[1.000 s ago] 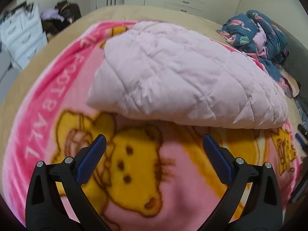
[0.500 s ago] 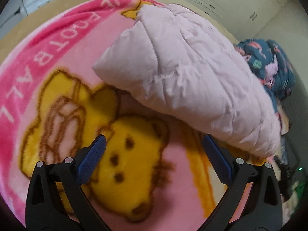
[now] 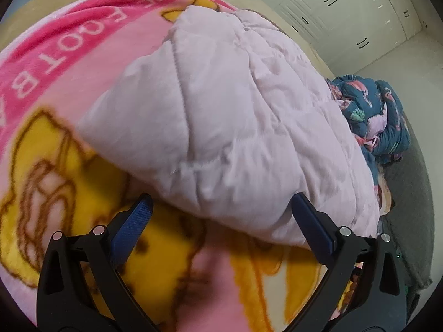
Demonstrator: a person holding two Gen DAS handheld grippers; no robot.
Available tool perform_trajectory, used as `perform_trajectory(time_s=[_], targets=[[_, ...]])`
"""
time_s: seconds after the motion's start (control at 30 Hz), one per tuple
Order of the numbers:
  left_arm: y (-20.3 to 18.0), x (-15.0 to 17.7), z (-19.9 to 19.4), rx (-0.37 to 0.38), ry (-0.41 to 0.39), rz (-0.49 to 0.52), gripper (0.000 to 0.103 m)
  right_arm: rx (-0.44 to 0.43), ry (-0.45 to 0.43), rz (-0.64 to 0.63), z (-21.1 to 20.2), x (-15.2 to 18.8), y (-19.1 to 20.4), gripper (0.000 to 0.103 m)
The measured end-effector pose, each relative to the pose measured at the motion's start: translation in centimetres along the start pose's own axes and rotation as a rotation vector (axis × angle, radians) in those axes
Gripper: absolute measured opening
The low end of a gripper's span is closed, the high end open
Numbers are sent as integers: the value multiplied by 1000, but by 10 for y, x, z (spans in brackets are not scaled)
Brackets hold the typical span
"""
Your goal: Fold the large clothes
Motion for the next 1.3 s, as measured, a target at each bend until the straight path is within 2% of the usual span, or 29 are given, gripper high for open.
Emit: perform_trajectory(time_s=[0.27,0.6,0.73,0.83,1.03,1.1,1.23,1.3], targets=[[1,-10,23,28,2,-89,95,6,12,20,20,-3,1,99],[5,-18,54,90,-14,-268,95,-10,-10,4,38,-7,7,99],[5,-24,63,74,-41,-316,95,-11,-23,-38,42,-8,11,99],[0,-28,66,58,-58,-282,95,-18,-30,-60,43,-8,14,94],[-12,-30,63,59,-64,-190,92,-8,-64,-167,39,-10,26,76],[-17,-31,60,61,-64,-152,85,-7,-83,-232,35,-9,34,65],[-32,-34,50,45,-75,-37,72,7,-107,-352,32,-8,49,53],[-42,-36,43,35,-88,37,62,18,-118,-399,30,-6,56,47]])
Point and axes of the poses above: each gripper's, at about its wrist camera, not at the fingertips, and z roughly the way its jaws point, y to its left, x to its underside, the point moved 7 cm from there along z, roughly the way its jaws point, and after that the axes turned 15 degrees about -y, right-handed, at the moved point
